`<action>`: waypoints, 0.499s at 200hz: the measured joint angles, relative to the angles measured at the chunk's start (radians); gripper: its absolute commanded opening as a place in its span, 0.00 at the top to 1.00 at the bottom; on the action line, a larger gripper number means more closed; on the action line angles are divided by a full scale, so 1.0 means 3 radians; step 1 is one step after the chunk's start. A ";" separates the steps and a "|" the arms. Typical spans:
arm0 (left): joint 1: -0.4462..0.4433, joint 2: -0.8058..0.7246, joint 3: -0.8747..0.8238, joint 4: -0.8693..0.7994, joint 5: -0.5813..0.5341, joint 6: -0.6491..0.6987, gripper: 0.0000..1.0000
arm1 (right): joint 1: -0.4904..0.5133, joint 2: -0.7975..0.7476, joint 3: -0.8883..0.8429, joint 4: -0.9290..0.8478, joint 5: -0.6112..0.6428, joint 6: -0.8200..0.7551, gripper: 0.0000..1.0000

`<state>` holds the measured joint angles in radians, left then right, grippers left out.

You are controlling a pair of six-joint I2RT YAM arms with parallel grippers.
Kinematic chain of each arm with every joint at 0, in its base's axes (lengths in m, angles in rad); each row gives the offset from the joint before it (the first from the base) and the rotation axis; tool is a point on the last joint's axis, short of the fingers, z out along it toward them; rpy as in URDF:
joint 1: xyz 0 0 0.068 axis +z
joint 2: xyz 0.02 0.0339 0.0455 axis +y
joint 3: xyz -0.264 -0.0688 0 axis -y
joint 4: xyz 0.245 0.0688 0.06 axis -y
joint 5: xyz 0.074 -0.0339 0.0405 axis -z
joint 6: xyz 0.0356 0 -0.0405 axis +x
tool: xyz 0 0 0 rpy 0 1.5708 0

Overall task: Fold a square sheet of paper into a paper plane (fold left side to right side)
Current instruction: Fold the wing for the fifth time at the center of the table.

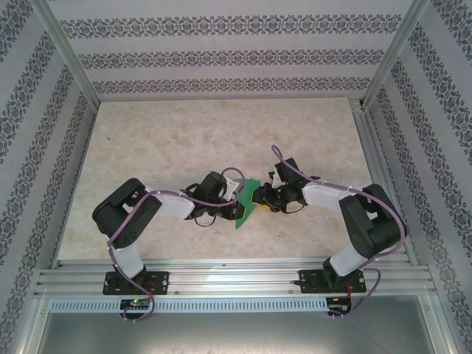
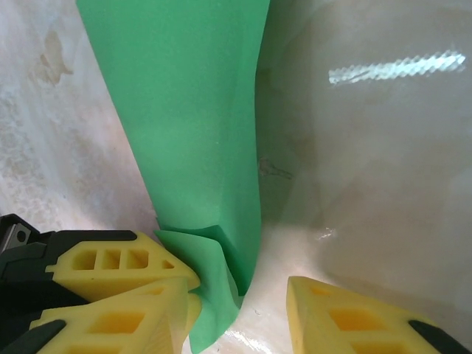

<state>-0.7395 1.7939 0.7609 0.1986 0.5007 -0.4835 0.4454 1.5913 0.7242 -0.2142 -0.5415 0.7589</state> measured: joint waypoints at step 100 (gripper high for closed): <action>0.0005 0.0005 0.0000 0.0009 0.0011 0.0001 0.83 | 0.0108 0.0189 0.0220 0.0198 -0.0121 0.0203 0.70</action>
<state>-0.7380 1.7954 0.7609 0.2012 0.5041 -0.4831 0.4778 1.6482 0.7902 -0.1547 -0.5777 0.8200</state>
